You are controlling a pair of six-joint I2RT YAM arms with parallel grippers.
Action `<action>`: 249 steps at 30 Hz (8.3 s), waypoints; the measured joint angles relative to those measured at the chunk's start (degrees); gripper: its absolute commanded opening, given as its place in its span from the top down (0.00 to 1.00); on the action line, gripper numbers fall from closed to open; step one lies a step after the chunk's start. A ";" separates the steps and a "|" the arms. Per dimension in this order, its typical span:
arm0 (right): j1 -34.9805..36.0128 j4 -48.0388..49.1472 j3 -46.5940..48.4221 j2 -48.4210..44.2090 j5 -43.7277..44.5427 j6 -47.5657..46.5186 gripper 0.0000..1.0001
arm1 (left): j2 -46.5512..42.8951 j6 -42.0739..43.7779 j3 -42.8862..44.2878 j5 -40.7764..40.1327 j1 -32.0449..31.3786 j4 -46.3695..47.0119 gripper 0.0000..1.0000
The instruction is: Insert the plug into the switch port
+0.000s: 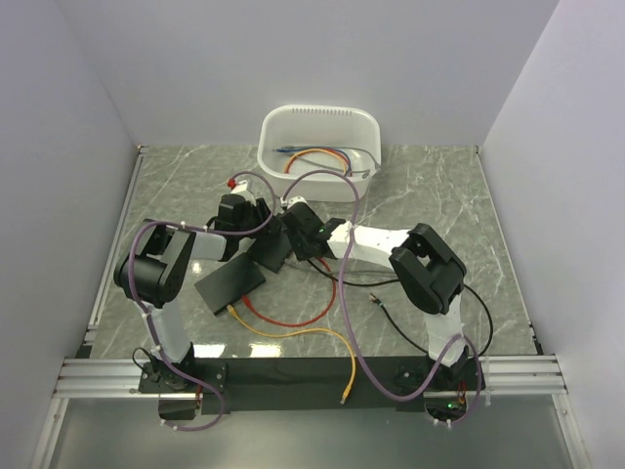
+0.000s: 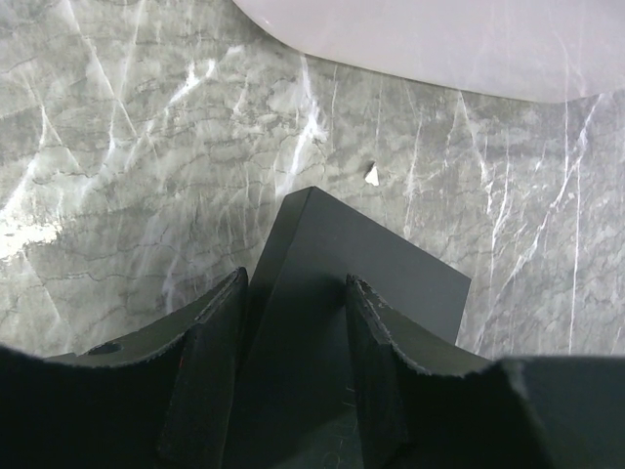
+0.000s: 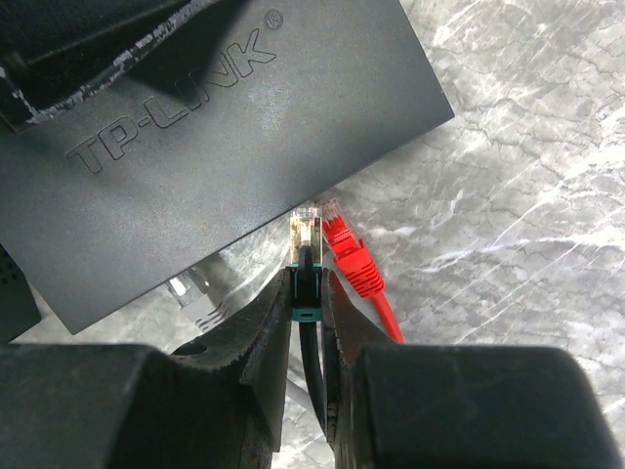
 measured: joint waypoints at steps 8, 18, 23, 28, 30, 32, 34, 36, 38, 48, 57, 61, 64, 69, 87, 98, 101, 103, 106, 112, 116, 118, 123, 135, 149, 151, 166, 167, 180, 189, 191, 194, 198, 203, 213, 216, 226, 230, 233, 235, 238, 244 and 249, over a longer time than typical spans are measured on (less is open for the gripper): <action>0.00 0.81 0.13 0.74 -0.11 -0.94 1.00 | 0.02 1.51 0.00 0.15 -0.02 0.11 0.50; -0.04 -1.05 4.98 4.48 1.57 -2.99 1.00 | 0.22 2.80 0.31 -1.66 0.07 0.31 0.49; 0.13 -0.24 4.92 4.48 0.83 -4.70 1.00 | 0.92 3.32 1.64 -2.27 0.07 -0.33 0.47; 1.25 0.66 4.70 4.48 1.16 -5.99 1.00 | 1.11 3.82 2.27 -3.19 0.11 -1.07 0.47; 1.84 0.87 4.57 4.48 1.31 -6.03 1.00 | 1.11 3.85 2.29 -3.45 0.20 -1.07 0.47; 2.14 0.96 4.57 4.48 1.31 -6.01 1.00 | 1.14 3.89 2.27 -3.50 0.26 -0.96 0.47; 2.21 1.07 4.57 4.57 1.31 -6.01 1.00 | 1.25 3.87 2.27 -3.48 0.33 -0.72 0.47; 2.21 1.20 4.57 4.76 1.31 -5.99 1.00 | 1.49 3.87 2.27 -3.34 0.33 -0.13 0.48; 2.21 1.31 4.59 4.90 1.33 -5.99 1.00 | 1.66 3.87 2.25 -3.30 0.35 0.37 0.48; 0.72 5.07 2.69 4.59 -2.91 -7.93 1.00 | 3.02 4.90 1.18 -1.29 0.72 5.70 0.40; -2.84 7.93 0.81 3.67 -13.20 -12.46 1.00 | 4.22 6.82 0.44 1.66 1.01 9.92 0.41; -2.99 7.87 0.92 3.72 -13.62 -12.81 1.00 | 4.59 7.19 0.00 2.38 1.09 11.69 0.41; -3.32 7.58 1.36 4.11 -14.19 -12.79 1.00 | 4.90 7.28 -0.76 2.62 1.09 13.66 0.42; -5.33 5.64 3.19 4.96 -18.60 -10.80 1.00 | 5.20 7.26 -2.43 2.62 1.07 17.51 0.41; -8.17 -6.71 12.90 8.22 -27.19 -1.95 1.00 | 5.14 7.26 -3.67 -0.26 -0.02 19.58 0.42; -7.06 -6.67 12.90 9.03 -21.38 1.64 1.00 | 5.14 7.21 -3.76 -3.17 -1.16 19.39 0.44; -6.67 -5.25 11.87 8.70 -20.00 2.10 1.00 | 5.25 7.15 -3.74 -4.50 -1.57 19.56 0.44; -6.58 -3.28 10.43 8.26 -19.67 2.29 1.00 | 5.29 6.97 -3.76 -4.94 -1.66 19.80 0.44; -6.29 -0.68 8.72 7.65 -19.23 2.49 1.00 | 5.57 6.71 -3.82 -5.70 -1.84 20.59 0.44; -5.29 0.81 8.17 7.43 -17.51 2.49 1.00 | 6.16 6.69 -3.89 -8.20 -2.73 22.27 0.43; -4.85 0.37 9.99 8.13 -17.05 2.51 1.00 | 6.80 6.01 -3.98 -9.03 -4.15 25.07 0.44; -4.66 0.70 11.45 8.83 -16.31 2.69 1.00 | 7.15 4.17 -4.17 -10.05 -5.31 26.82 0.44; -4.02 -1.01 13.46 8.94 -15.17 1.62 1.00 | 7.85 2.25 -4.42 -10.60 -5.35 28.48 0.44; -3.69 1.75 11.41 7.78 -14.60 0.35 0.69 | 4.26 0.50 -4.92 -15.08 -5.88 22.43 0.42; -3.32 20.09 -6.51 -1.27 -12.76 1.46 0.60 | -2.27 -4.42 -3.30 -16.57 -8.74 7.37 0.41; -2.78 21.73 -8.87 -2.93 -12.24 1.44 0.60 | -3.63 -4.70 -3.26 -15.58 -9.11 4.55 0.40; -1.38 25.20 -11.82 -6.01 -6.05 1.18 0.56 | -4.81 -3.19 2.95 -7.89 -1.42 -9.88 0.40; -1.38 25.20 -11.82 -6.01 -6.10 1.16 0.56 | -4.81 -3.02 3.10 -7.43 -0.48 -10.16 0.40; -0.81 22.58 -8.57 -1.11 -7.23 0.09 0.57 | -1.90 -2.21 5.38 -5.60 4.76 -15.69 0.41; -0.33 20.04 -7.17 0.74 -6.95 -0.52 0.57 | -1.90 -2.21 5.64 -5.40 4.74 -16.26 0.41; -0.31 19.67 -7.17 0.74 -6.69 -0.83 0.57 | -1.90 -2.21 5.64 -5.40 4.74 -16.26 0.41; -0.31 18.91 -7.17 0.74 -5.88 -1.46 0.57 | -1.90 -2.21 5.64 -5.38 4.74 -16.26 0.41; -0.31 17.88 -7.04 0.87 -4.90 -2.19 0.69 | -1.90 -2.23 5.64 -5.33 4.74 -16.28 0.42; -0.13 17.20 -6.23 1.44 -4.46 -3.02 0.88 | -1.90 -2.21 5.64 -4.33 4.74 -16.41 0.43; -0.09 15.34 -4.63 2.21 -4.04 -3.82 0.95 | -1.46 -1.92 5.64 -2.86 4.96 -15.65 0.43; -0.09 14.12 -3.32 2.82 -3.50 -4.94 0.96 | -0.79 -1.51 5.64 -1.75 5.11 -14.14 0.43; -0.09 11.45 -0.61 4.11 -2.67 -8.46 0.97 | 1.86 -0.13 5.92 1.64 5.25 -8.17 0.43; -0.09 11.47 -0.61 4.11 -2.69 -9.62 0.97 | 3.10 0.68 6.14 3.63 5.33 -5.81 0.44; -0.11 11.19 -0.39 4.15 -2.51 -10.36 0.98 | 4.39 1.05 6.69 5.35 5.42 -3.91 0.45; -0.13 10.47 0.20 4.33 -2.40 -10.91 0.98 | 4.98 1.09 6.71 6.29 5.55 -2.64 0.45; -0.15 9.42 0.96 4.57 -2.29 -11.85 0.98 | 5.42 1.09 6.62 7.17 5.64 -1.38 0.45; -0.15 8.94 1.31 4.68 -2.49 -13.35 0.99 | 5.51 1.75 6.29 7.32 5.46 -0.63 0.46; -0.57 7.52 1.97 4.68 -2.29 -13.90 1.00 | 5.51 2.93 6.01 5.86 4.35 0.20 0.46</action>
